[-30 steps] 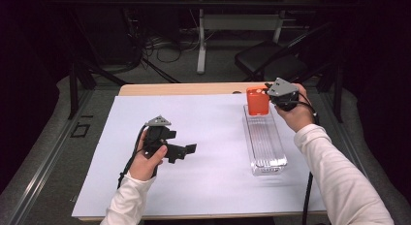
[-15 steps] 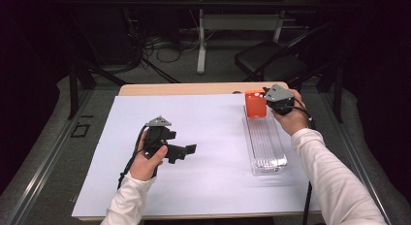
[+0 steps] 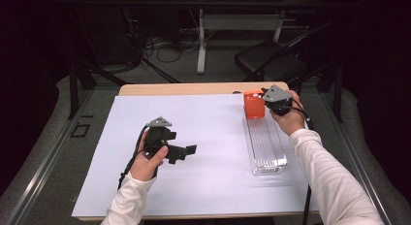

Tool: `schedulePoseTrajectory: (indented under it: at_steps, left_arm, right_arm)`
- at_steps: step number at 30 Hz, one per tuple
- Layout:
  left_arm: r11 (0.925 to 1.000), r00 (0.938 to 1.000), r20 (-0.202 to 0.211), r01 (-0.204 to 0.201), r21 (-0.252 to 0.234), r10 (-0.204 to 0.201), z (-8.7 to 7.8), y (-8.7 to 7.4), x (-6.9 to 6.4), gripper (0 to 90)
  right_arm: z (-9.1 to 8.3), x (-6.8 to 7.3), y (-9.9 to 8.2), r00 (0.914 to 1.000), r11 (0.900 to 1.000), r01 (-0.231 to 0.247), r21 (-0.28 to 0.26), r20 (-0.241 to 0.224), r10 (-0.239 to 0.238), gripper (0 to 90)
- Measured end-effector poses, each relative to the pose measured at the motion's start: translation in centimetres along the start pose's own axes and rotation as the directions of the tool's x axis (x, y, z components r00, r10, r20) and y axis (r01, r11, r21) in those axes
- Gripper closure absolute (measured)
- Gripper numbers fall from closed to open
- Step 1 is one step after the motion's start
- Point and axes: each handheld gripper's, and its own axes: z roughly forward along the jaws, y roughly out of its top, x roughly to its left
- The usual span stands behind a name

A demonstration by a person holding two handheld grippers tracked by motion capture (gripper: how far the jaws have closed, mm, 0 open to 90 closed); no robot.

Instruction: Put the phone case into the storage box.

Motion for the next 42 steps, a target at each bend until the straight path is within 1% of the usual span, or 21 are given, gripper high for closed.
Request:
schedulePoseTrajectory:
  at_steps: [4,7,9,15,18,23,28,30,32,38,42]
  left_arm:
    - [1.0000,1.0000,0.001,0.001,-0.001,-0.001,0.0,0.0,-0.1,0.6]
    - [1.0000,1.0000,0.001,0.000,-0.001,0.000,0.0,0.0,-0.1,0.6]
    - [1.0000,1.0000,0.002,0.001,-0.002,-0.001,0.0,0.0,-0.1,0.6]
    - [1.0000,1.0000,0.003,-0.004,0.000,0.004,0.0,0.0,-0.2,0.6]
    - [1.0000,1.0000,0.002,-0.004,-0.001,0.004,0.1,0.0,-0.2,0.6]
    - [1.0000,0.9999,0.007,-0.007,0.004,0.007,0.2,0.0,-0.3,0.6]
    - [1.0000,1.0000,0.004,-0.005,0.003,0.005,0.3,0.0,-0.2,0.6]
    - [1.0000,1.0000,0.005,-0.006,0.007,0.006,0.3,0.0,-0.3,0.6]
    - [1.0000,1.0000,0.004,-0.005,0.004,0.005,0.3,-0.1,-0.3,0.6]
    - [1.0000,1.0000,0.004,-0.005,0.007,0.005,0.2,-0.1,-0.3,0.6]
    - [1.0000,1.0000,0.005,-0.005,0.005,0.005,0.2,-0.1,-0.3,0.6]
  right_arm:
    - [0.1,0.0,-0.1,1.0000,1.0000,-0.004,-0.007,0.001,0.004,80.6]
    - [0.2,-0.1,-0.2,1.0000,1.0000,0.006,-0.005,0.000,-0.006,80.5]
    - [0.2,-0.2,-0.2,0.9999,0.9999,0.017,0.004,0.004,-0.017,80.4]
    - [0.2,-0.6,-0.7,0.9999,0.9997,0.012,0.019,0.007,-0.012,79.9]
    - [0.3,-0.7,-1.1,0.9996,0.9995,0.025,0.016,0.012,-0.026,79.4]
    - [0.5,-1.0,-1.3,0.9993,0.9990,0.035,0.027,0.014,-0.035,78.3]
    - [0.7,-1.2,-1.7,0.9992,0.9987,0.036,0.037,0.018,-0.036,76.5]
    - [0.7,-1.4,-1.9,0.9995,0.9987,0.028,0.043,0.016,-0.028,76.1]
    - [0.7,-1.5,-2.1,0.9998,0.9992,0.013,0.037,0.014,-0.013,75.9]
    - [0.9,-1.5,-2.1,0.9998,0.9991,0.017,0.040,0.011,-0.018,72.3]
    - [0.9,-1.4,-2.1,1.0000,0.9989,0.001,0.047,0.004,-0.002,67.8]
